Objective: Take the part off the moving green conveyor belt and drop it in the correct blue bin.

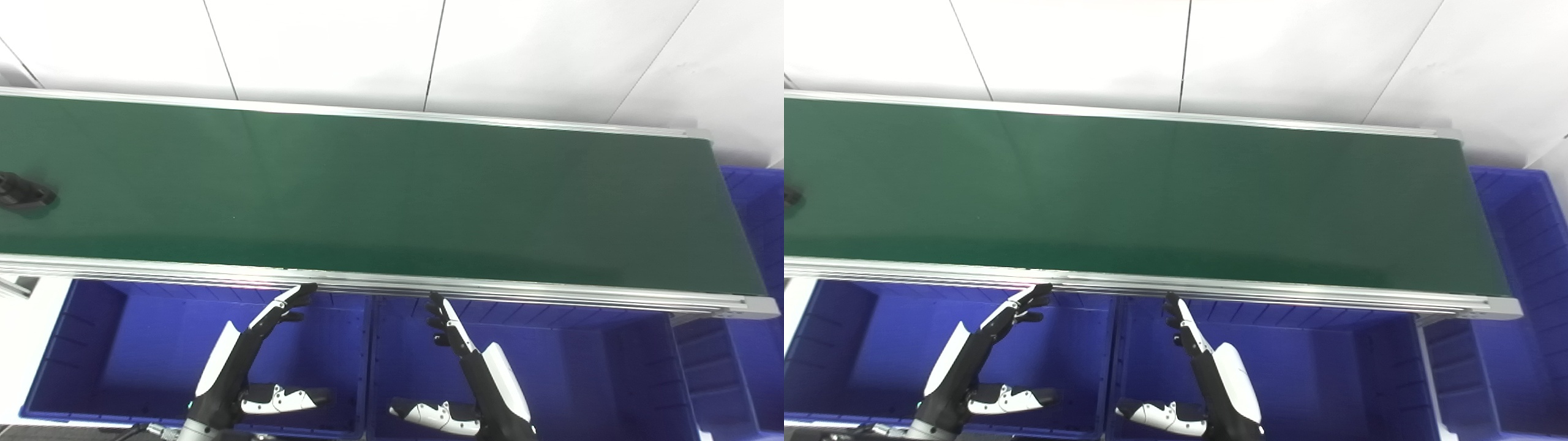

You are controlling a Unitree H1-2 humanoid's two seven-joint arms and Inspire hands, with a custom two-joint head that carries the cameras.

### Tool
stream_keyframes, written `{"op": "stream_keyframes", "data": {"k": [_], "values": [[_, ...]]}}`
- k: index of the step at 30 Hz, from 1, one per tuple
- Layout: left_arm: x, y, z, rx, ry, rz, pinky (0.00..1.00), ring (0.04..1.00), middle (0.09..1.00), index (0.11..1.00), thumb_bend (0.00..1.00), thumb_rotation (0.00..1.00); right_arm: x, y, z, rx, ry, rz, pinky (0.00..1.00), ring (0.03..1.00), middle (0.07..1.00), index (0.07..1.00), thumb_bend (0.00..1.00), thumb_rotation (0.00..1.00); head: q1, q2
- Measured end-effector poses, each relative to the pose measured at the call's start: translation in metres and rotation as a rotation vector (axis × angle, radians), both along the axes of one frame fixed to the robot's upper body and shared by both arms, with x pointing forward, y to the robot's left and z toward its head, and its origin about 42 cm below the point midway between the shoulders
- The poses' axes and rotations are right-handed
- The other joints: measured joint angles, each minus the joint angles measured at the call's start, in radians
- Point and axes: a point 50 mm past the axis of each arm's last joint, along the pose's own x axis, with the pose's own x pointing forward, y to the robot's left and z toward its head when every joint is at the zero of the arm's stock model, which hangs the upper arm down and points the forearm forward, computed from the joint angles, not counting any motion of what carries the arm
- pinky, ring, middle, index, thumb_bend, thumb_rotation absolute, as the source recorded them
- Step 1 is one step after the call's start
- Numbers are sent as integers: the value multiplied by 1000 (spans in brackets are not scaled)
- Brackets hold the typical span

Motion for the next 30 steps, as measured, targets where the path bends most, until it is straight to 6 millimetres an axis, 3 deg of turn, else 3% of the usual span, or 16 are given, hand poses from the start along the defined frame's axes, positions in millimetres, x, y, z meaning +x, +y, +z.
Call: {"op": "stream_keyframes", "data": {"k": [30], "values": [[1, 0, -4, -12, 19, 1, 740, 833, 880, 845, 790, 495, 1, 0, 0, -10, -4, 3, 808, 910, 961, 1000, 855, 545, -5, -8]]}}
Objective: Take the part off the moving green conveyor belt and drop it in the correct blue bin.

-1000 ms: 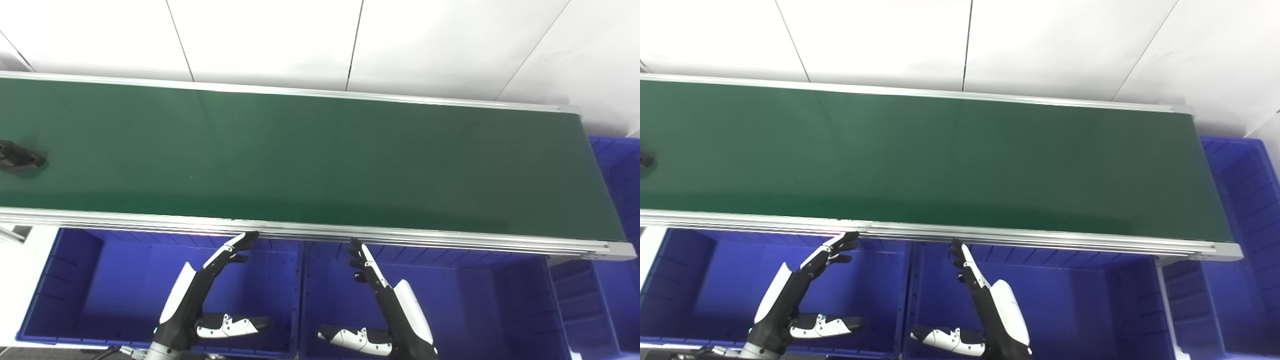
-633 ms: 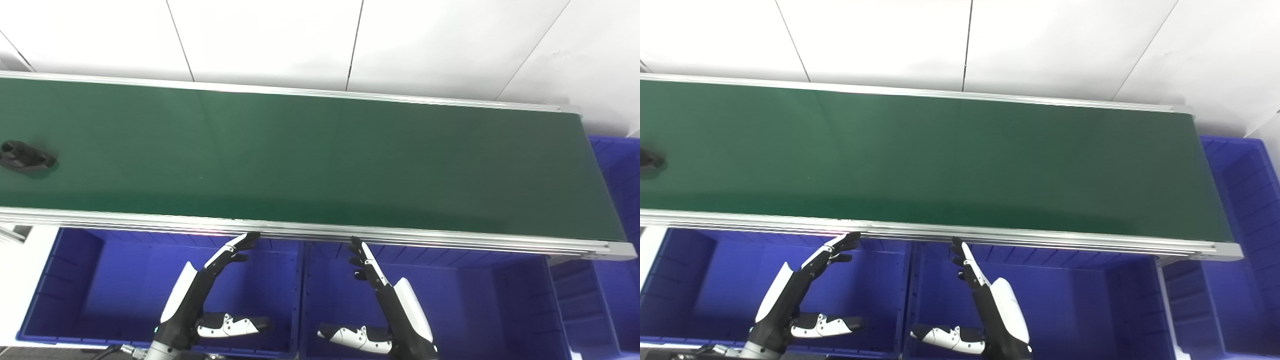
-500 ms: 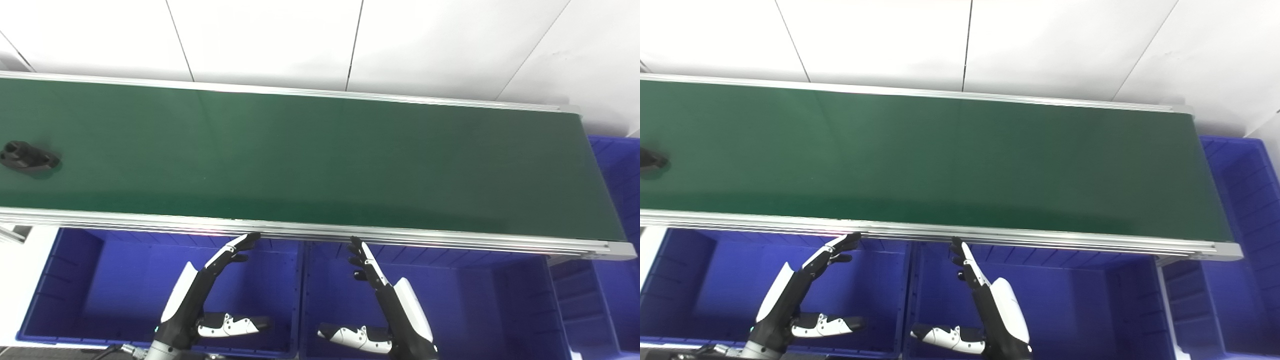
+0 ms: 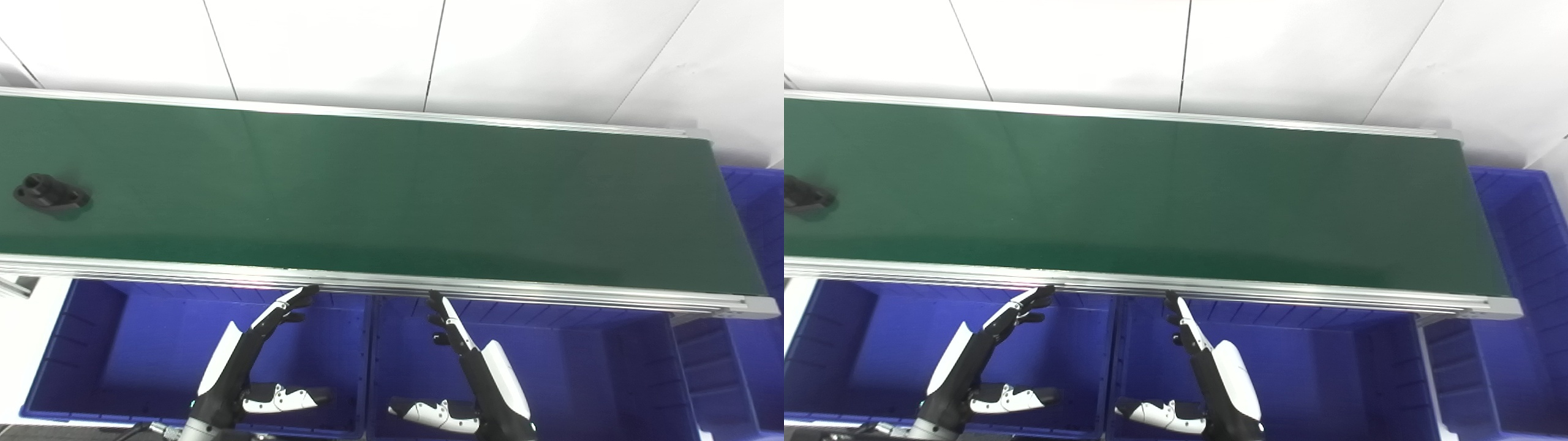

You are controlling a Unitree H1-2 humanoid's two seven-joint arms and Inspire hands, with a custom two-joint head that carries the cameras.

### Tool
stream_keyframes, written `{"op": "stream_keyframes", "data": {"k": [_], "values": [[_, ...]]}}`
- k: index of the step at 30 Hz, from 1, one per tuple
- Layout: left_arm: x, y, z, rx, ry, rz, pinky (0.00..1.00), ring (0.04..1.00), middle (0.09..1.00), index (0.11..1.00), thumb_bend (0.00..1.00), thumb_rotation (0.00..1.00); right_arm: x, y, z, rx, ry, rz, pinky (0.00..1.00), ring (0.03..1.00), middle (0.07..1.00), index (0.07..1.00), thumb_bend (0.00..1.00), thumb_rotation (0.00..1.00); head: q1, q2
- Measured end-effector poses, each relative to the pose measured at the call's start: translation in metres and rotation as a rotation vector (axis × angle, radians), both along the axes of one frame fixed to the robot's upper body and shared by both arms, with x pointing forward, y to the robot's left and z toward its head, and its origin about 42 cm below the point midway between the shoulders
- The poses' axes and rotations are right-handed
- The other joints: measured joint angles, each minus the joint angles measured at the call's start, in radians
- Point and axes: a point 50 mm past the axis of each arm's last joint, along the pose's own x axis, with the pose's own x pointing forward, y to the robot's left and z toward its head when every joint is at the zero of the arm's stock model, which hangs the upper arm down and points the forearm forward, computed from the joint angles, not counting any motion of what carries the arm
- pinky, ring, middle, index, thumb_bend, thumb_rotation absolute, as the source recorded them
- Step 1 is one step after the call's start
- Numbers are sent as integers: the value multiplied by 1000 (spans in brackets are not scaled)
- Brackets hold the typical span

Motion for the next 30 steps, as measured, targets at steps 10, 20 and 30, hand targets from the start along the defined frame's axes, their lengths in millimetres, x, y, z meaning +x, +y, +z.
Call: {"op": "stream_keyframes", "data": {"k": [10, 20, 30], "values": [[0, 1, 0, 6, -3, 2, 772, 844, 874, 838, 776, 488, 0, 0, 0, 4, 1, -2, 810, 911, 959, 1000, 860, 544, 0, -2], [0, 1, 0, 5, -2, 2, 767, 840, 872, 837, 776, 479, 0, 1, 0, 3, 1, -1, 800, 906, 956, 1000, 861, 552, 2, -3], [-1, 1, 0, 4, -3, 6, 769, 841, 872, 836, 769, 464, 0, 1, 0, 2, 0, 0, 798, 906, 957, 1000, 860, 542, 0, -2]]}}
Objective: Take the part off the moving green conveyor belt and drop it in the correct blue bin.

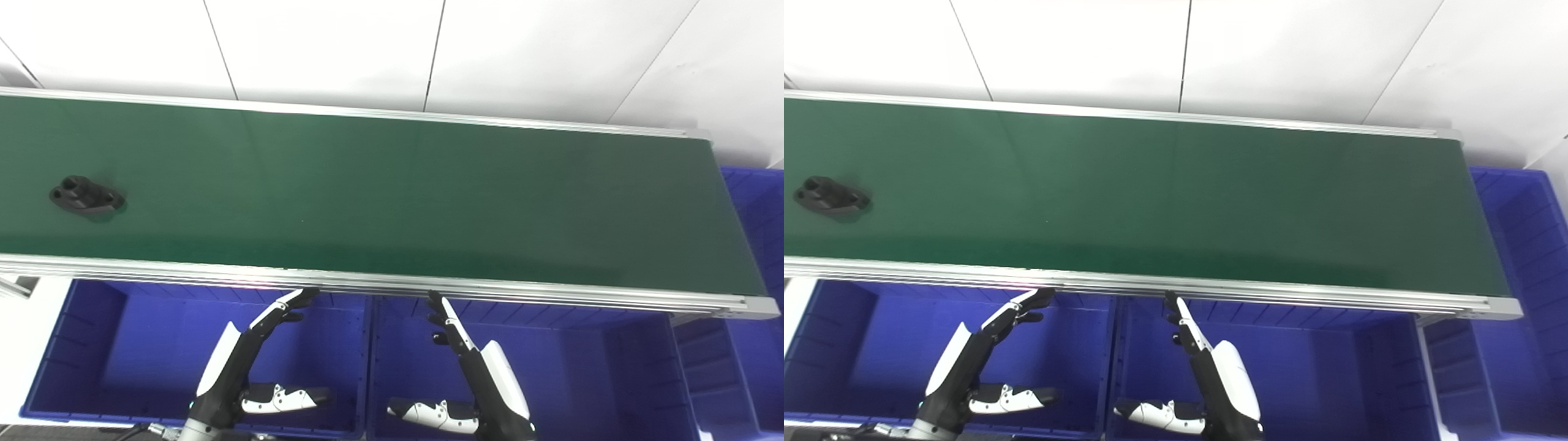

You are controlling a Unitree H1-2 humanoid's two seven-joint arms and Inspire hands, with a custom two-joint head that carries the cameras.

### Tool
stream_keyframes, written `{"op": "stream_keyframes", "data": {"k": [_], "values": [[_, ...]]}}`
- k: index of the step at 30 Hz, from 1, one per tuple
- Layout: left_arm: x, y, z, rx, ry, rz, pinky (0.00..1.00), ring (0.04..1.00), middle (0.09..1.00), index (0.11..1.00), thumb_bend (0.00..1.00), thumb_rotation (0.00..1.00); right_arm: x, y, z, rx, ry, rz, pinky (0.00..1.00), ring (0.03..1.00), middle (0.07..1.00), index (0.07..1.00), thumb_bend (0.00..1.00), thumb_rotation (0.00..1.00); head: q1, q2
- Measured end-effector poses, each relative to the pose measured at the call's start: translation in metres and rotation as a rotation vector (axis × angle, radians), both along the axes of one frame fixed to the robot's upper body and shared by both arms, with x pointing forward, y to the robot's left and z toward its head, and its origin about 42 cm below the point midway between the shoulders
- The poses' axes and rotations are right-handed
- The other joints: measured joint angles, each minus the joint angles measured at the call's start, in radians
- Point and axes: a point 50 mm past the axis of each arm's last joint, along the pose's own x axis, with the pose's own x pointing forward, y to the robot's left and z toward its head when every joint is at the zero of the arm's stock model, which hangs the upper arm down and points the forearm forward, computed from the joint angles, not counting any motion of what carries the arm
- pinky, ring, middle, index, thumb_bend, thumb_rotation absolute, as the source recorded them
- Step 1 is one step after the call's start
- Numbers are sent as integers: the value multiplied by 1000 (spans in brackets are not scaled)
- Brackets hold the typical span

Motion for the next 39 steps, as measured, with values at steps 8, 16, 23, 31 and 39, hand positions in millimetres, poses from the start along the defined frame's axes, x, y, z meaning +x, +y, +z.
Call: {"op": "stream_keyframes", "data": {"k": [8, 16, 23, 31, 39], "values": [[0, 0, 0, 0, 0, -1, 752, 834, 873, 838, 772, 472, 0, 0, 0, 1, 2, 0, 801, 908, 959, 1000, 860, 540, 0, 0], [-1, -1, -1, -1, 2, -2, 752, 834, 870, 831, 772, 465, 0, 0, -1, 0, 15, 1, 794, 897, 955, 1000, 866, 557, 18, -15], [-8, -7, -12, 30, 10, -10, 729, 812, 847, 801, 810, 439, -7, -6, -20, -21, 77, -12, 806, 900, 952, 1000, 874, 549, 196, -160], [-6, -12, -26, 64, 8, -7, 670, 759, 796, 754, 885, 441, -4, -18, -34, -23, 43, -2, 803, 903, 959, 1000, 860, 530, 264, -229], [-2, -19, -31, 63, -6, -11, 656, 751, 791, 746, 874, 417, -3, -19, -44, -20, 34, 1, 808, 897, 945, 1000, 867, 531, 262, -256]]}}
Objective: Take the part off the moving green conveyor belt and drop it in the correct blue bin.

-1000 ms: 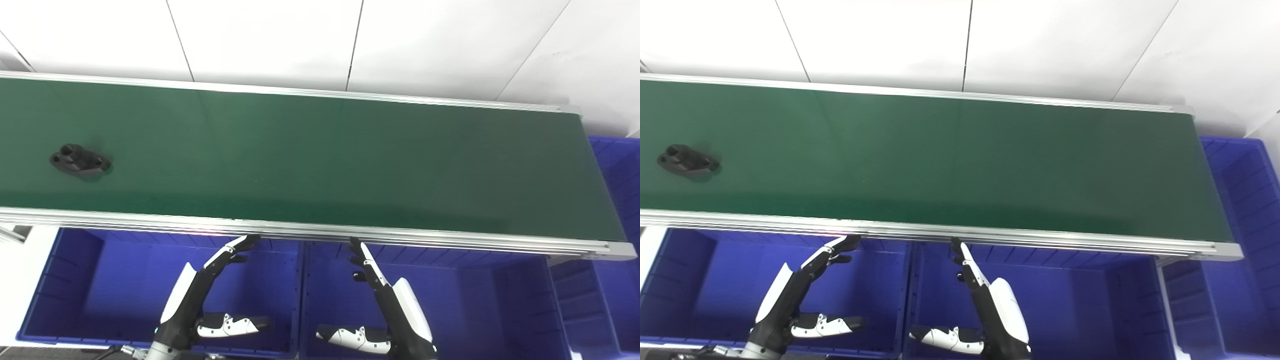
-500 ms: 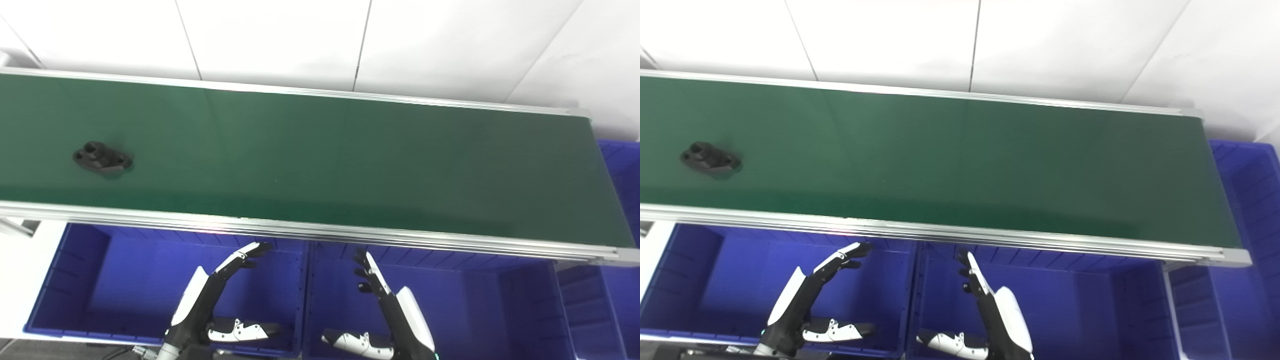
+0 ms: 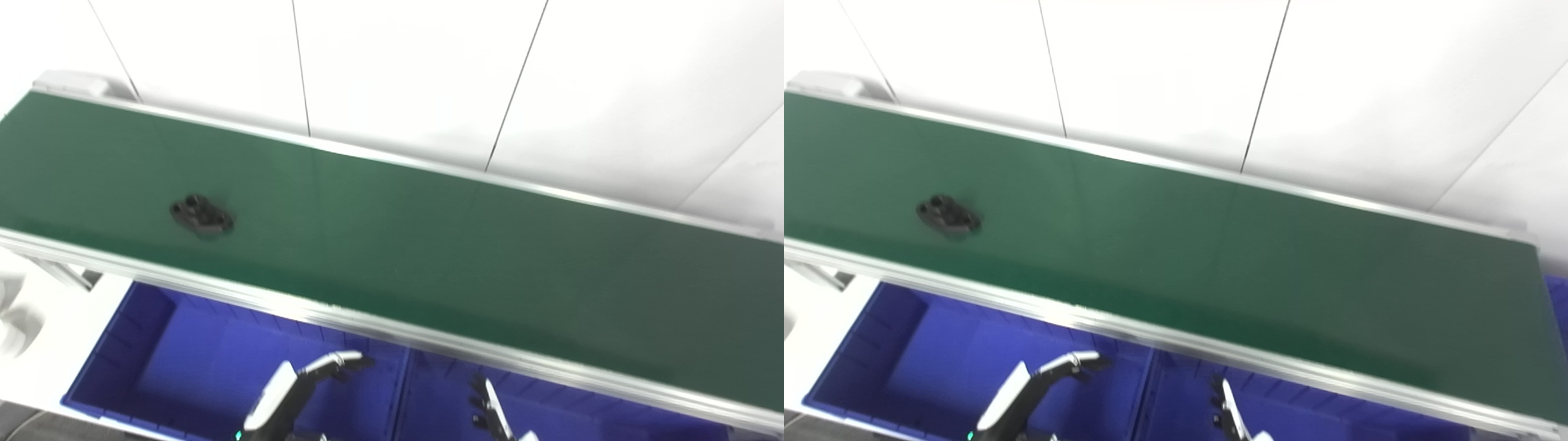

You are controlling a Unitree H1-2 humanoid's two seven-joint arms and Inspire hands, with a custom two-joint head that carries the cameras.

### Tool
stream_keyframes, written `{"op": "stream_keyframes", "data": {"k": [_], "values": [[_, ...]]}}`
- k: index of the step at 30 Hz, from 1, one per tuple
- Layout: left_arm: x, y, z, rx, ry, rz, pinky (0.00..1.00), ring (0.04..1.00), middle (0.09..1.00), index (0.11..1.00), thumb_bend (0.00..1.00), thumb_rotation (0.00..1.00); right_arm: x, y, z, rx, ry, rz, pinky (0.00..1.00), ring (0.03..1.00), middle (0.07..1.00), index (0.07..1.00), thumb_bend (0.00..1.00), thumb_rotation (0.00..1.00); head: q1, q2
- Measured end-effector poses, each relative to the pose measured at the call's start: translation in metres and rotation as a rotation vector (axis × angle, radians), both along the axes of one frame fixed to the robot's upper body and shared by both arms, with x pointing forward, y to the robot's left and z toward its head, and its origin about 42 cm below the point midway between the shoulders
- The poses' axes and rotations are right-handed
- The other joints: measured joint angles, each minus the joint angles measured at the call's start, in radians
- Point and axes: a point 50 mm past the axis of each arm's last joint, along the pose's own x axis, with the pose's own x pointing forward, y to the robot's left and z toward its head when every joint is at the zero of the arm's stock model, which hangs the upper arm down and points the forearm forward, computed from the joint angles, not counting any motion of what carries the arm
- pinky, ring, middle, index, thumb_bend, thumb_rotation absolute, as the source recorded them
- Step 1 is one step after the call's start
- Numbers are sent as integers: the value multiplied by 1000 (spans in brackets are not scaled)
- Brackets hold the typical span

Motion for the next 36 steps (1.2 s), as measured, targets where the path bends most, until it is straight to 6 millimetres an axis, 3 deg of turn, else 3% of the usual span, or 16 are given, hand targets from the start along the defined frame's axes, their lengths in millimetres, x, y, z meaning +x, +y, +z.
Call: {"op": "stream_keyframes", "data": {"k": [7, 11, 20, 29, 35, 36], "values": [[6, -1, -4, 8, -12, 2, 639, 738, 784, 742, 868, 420, 3, -2, -2, 9, -34, -26, 756, 890, 943, 1000, 853, 508, 2, -31], [7, -1, -10, 18, -6, 0, 639, 739, 780, 736, 874, 416, 4, -2, 2, 34, -94, -43, 827, 912, 943, 1000, 816, 447, -2, -37], [9, 0, -13, 28, -12, 9, 631, 732, 770, 729, 868, 416, 21, -4, 53, 145, -299, -112, 930, 952, 943, 1000, 777, 382, -5, -51], [10, 1, -14, 40, -22, 11, 633, 736, 774, 733, 875, 450, 41, -15, 98, 240, -440, -140, 889, 912, 923, 986, 791, 359, -17, -43], [11, 4, -14, 46, -22, -2, 633, 733, 782, 738, 867, 429, 60, -18, 108, 232, -495, -130, 922, 916, 927, 984, 785, 396, -23, -41], [12, 4, -14, 46, -23, -2, 636, 736, 781, 738, 869, 437, 62, -18, 109, 228, -497, -127, 892, 911, 924, 982, 785, 420, -23, -41]]}}
